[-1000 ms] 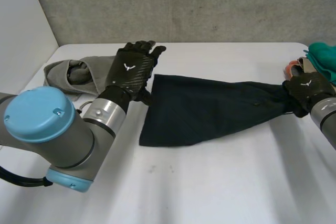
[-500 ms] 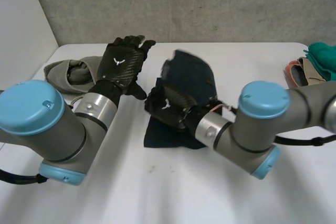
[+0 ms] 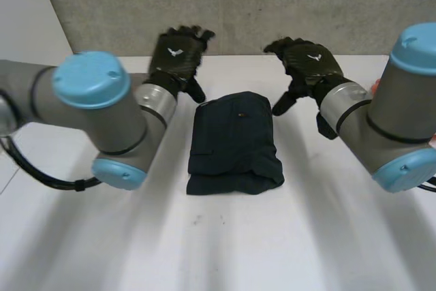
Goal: Fold the laundry.
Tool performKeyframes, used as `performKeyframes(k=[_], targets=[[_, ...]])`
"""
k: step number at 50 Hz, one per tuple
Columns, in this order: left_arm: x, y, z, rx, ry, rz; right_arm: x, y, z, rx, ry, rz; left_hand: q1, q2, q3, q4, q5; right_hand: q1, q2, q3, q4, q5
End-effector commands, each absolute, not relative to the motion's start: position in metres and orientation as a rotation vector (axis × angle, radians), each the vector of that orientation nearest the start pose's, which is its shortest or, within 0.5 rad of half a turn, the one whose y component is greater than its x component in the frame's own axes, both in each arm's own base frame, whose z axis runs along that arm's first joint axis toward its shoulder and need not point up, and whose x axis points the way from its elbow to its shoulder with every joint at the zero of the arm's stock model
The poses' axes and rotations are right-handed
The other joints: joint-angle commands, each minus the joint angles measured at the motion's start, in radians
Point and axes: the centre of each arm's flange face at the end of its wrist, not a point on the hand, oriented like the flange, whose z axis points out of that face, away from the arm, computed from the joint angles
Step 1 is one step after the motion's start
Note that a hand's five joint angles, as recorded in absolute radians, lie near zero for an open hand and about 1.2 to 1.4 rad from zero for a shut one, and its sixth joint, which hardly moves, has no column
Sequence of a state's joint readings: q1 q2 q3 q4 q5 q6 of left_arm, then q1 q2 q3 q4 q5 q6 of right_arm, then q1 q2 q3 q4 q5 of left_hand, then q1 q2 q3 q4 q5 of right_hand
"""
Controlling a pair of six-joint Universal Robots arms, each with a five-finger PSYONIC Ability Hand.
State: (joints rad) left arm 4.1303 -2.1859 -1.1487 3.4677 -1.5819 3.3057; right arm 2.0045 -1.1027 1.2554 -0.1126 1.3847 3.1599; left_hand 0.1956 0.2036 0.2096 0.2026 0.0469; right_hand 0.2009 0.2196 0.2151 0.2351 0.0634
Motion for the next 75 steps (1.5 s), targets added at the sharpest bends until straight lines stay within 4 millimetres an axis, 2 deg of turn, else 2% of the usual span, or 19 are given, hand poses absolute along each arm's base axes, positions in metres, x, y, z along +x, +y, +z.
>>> performKeyframes(k=[1,9,15,20,24,33,38,40,46,47,51,54,55,58,59,62,64,69,75], targets=[[-0.383,-0.299,0.190,0.965,2.342,-2.358,0.305,-0.323,0.223,-0.619,2.087,-1.664,-0.014,-0.022,-0.028,-0.021,-0.040,-0.026,-0.045,-0.041,-0.061,-0.063],[-0.380,-0.296,0.159,1.041,2.455,-2.137,0.320,-0.326,0.189,-0.695,2.146,-1.455,0.000,-0.008,-0.014,-0.007,-0.026,-0.026,-0.045,-0.041,-0.061,-0.063],[-0.376,-0.292,0.137,1.154,2.456,-1.968,0.322,-0.331,0.174,-0.719,2.171,-1.419,0.000,-0.008,-0.014,-0.007,-0.026,-0.026,-0.045,-0.041,-0.061,-0.063],[-0.374,-0.293,0.122,1.239,2.378,-1.877,0.325,-0.334,0.155,-0.838,2.200,-1.426,0.000,-0.008,-0.014,-0.007,-0.026,-0.026,-0.045,-0.041,-0.061,-0.063],[-0.373,-0.296,0.119,1.230,2.332,-1.852,0.323,-0.338,0.141,-0.912,2.253,-1.461,0.000,-0.008,-0.014,-0.007,-0.026,-0.026,-0.045,-0.041,-0.061,-0.063],[-0.373,-0.297,0.122,1.233,2.309,-1.860,0.322,-0.343,0.127,-1.054,2.289,-1.518,-0.003,-0.011,-0.017,-0.010,-0.028,-0.026,-0.045,-0.041,-0.061,-0.063],[-0.375,-0.297,0.133,1.226,2.290,-1.903,0.322,-0.342,0.134,-1.065,2.273,-1.536,-0.006,-0.014,-0.020,-0.013,-0.031,-0.026,-0.045,-0.041,-0.061,-0.063],[-0.376,-0.297,0.148,1.206,2.272,-1.951,0.322,-0.342,0.144,-1.062,2.255,-1.566,-0.008,-0.016,-0.022,-0.016,-0.034,-0.026,-0.045,-0.041,-0.061,-0.063],[-0.374,-0.292,0.196,1.146,2.217,-2.089,0.319,-0.336,0.204,-1.024,2.119,-1.780,-0.011,-0.019,-0.025,-0.018,-0.037,-0.026,-0.045,-0.041,-0.061,-0.063],[-0.372,-0.289,0.212,1.126,2.210,-2.135,0.318,-0.333,0.219,-1.011,2.064,-1.858,-0.011,-0.019,-0.025,-0.018,-0.037,-0.026,-0.045,-0.041,-0.061,-0.063],[-0.367,-0.278,0.239,1.137,2.239,-2.232,0.310,-0.319,0.254,-0.976,1.924,-2.059,-0.009,-0.016,-0.022,-0.016,-0.034,-0.026,-0.045,-0.041,-0.061,-0.063],[-0.365,-0.266,0.254,1.203,2.274,-2.294,0.304,-0.307,0.258,-0.999,1.887,-2.119,-0.003,-0.011,-0.017,-0.010,-0.028,-0.026,-0.045,-0.041,-0.061,-0.063],[-0.361,-0.257,0.265,1.257,2.303,-2.339,0.301,-0.298,0.256,-1.025,1.892,-2.125,0.000,-0.008,-0.014,-0.007,-0.026,-0.026,-0.045,-0.041,-0.061,-0.063],[-0.352,-0.246,0.275,1.330,2.382,-2.363,0.301,-0.281,0.242,-1.086,1.925,-2.073,0.000,-0.008,-0.014,-0.007,-0.026,-0.026,-0.045,-0.041,-0.061,-0.063],[-0.344,-0.242,0.279,1.365,2.436,-2.365,0.307,-0.265,0.229,-1.143,1.933,-2.014,0.003,-0.005,-0.011,-0.004,-0.023,-0.026,-0.045,-0.041,-0.061,-0.063],[-0.336,-0.236,0.282,1.422,2.514,-2.362,0.317,-0.234,0.203,-1.233,1.936,-1.891,0.003,-0.005,-0.011,-0.004,-0.023,-0.026,-0.045,-0.041,-0.061,-0.063],[-0.330,-0.230,0.283,1.474,2.574,-2.350,0.319,-0.224,0.193,-1.252,1.943,-1.849,0.003,-0.005,-0.011,-0.004,-0.023,-0.026,-0.045,-0.041,-0.061,-0.063],[-0.324,-0.218,0.288,1.546,2.594,-2.355,0.322,-0.221,0.161,-1.250,1.959,-1.853,0.003,-0.005,-0.011,-0.004,-0.023,-0.026,-0.045,-0.041,-0.061,-0.063],[-0.322,-0.218,0.290,1.532,2.586,-2.366,0.332,-0.230,0.130,-1.250,1.930,-1.910,0.000,-0.008,-0.014,-0.007,-0.026,-0.026,-0.045,-0.041,-0.061,-0.063]])
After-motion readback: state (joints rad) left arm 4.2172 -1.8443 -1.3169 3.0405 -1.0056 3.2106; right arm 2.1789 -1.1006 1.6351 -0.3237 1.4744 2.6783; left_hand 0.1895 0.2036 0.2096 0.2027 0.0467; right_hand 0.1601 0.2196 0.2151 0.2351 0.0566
